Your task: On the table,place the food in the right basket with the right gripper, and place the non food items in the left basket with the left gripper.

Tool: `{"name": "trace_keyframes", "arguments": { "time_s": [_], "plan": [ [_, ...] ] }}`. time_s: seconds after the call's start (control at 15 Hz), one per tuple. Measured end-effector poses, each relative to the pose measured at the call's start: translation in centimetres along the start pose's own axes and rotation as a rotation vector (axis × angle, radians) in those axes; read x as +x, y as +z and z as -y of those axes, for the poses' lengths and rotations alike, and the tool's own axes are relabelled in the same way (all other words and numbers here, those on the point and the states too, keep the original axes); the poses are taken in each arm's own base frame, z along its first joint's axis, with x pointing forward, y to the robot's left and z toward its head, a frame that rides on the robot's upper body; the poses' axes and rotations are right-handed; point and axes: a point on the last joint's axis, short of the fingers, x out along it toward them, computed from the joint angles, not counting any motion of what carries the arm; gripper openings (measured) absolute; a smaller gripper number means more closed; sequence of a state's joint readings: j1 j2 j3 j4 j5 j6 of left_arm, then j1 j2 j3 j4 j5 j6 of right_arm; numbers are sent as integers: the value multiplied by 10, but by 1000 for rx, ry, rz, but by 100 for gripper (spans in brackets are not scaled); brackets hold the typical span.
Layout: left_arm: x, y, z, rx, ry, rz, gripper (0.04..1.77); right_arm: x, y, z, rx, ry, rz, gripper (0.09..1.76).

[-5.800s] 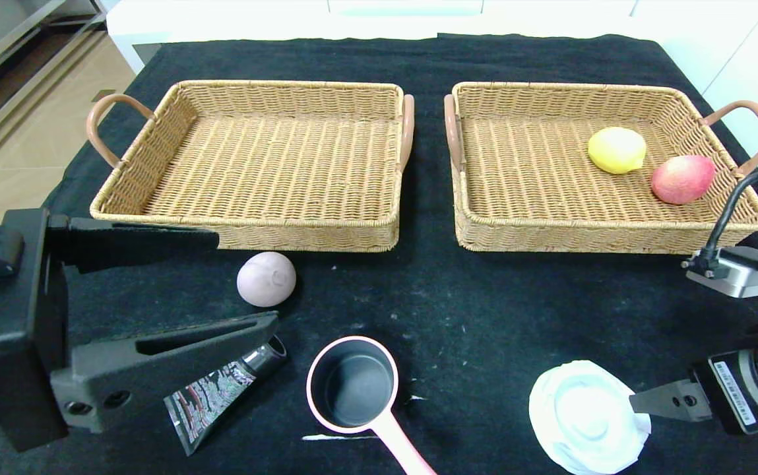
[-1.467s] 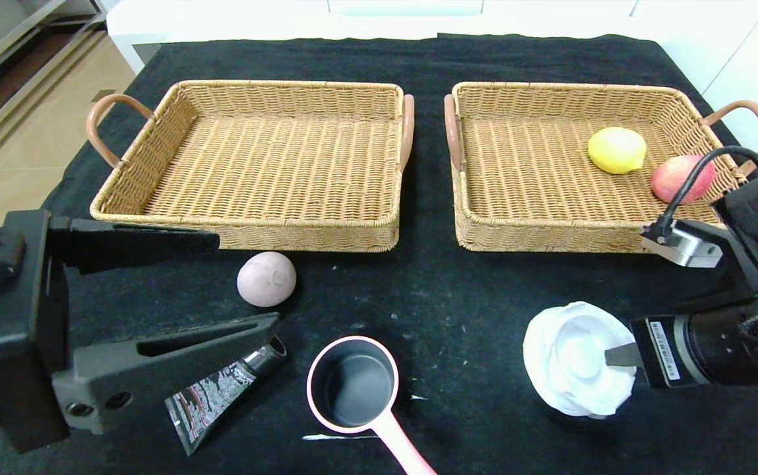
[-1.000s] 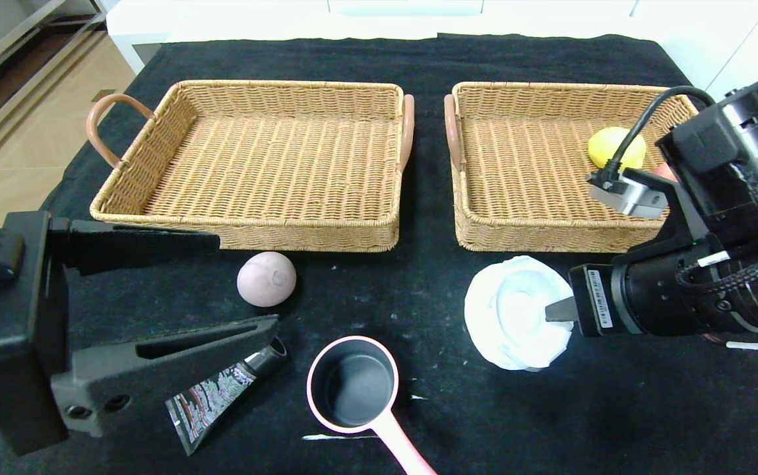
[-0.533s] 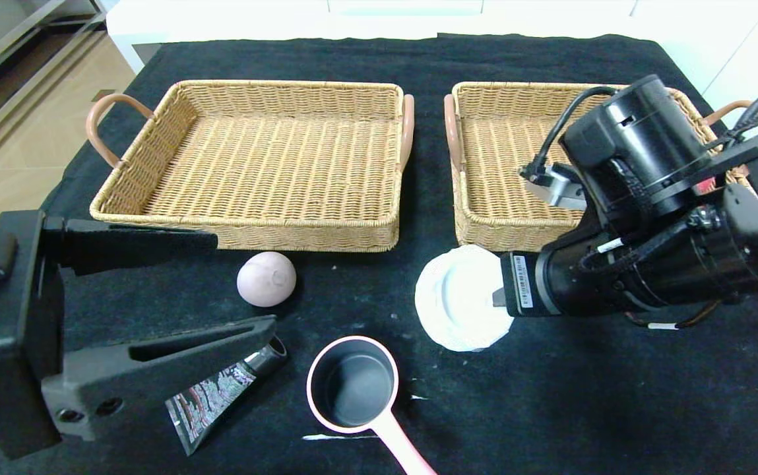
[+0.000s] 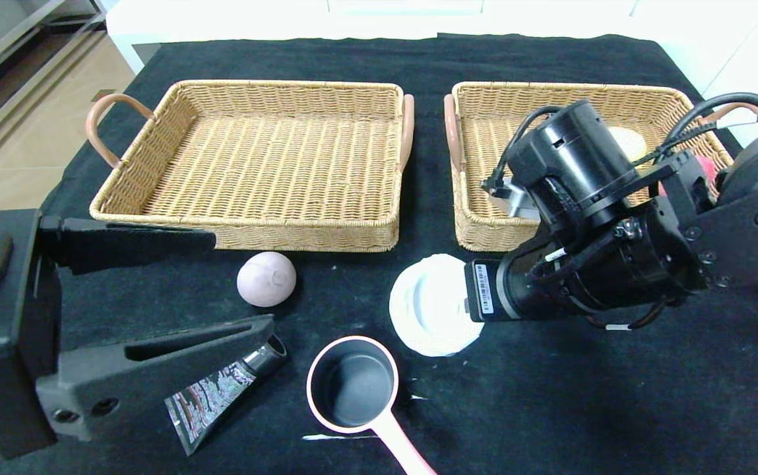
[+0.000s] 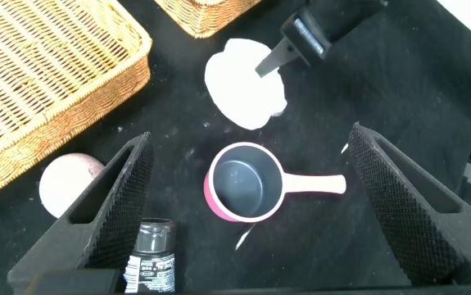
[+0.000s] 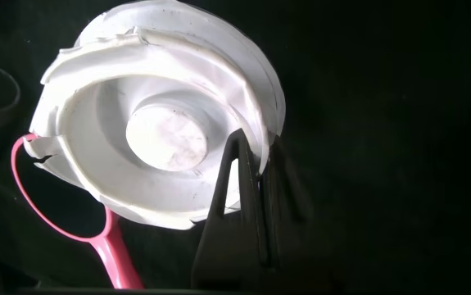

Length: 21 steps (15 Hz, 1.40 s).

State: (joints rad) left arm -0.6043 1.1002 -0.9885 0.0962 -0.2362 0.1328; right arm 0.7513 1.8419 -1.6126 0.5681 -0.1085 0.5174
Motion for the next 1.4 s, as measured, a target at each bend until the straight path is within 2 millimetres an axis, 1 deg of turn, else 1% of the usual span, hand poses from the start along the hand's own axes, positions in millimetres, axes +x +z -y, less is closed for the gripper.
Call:
{"name": "trace_keyframes", "arguments": {
  "time_s": [0.27,0.4,0.53,0.6,0.8,0.93,1.13,1.27,1.4],
  "plan": [
    [0,0,0,0,0,0,172,3,0,-1,-1,-2,-4,12],
    [0,0,0,0,1,1,172,3,0,-1,-2,-2,-5,45],
    [0,0,0,0,1,1,172,3,-1,-1,-3,-2,-7,73],
    [0,0,0,0,1,0,172,3,-1,-1,-5,-2,-10,86],
    [0,-1,0,0,1,1,172,3,-2,-1,-5,-2,-12,113],
    [0,-1,0,0,1,1,172,2,-2,-1,-7,0,-13,126],
    [0,-1,0,0,1,2,172,-4,-3,-2,-15,9,-3,140],
    [0,-1,0,0,1,1,172,-16,-2,-1,-48,21,16,147],
    [0,-1,0,0,1,1,172,-32,-1,3,-98,32,43,152]
  ]
}}
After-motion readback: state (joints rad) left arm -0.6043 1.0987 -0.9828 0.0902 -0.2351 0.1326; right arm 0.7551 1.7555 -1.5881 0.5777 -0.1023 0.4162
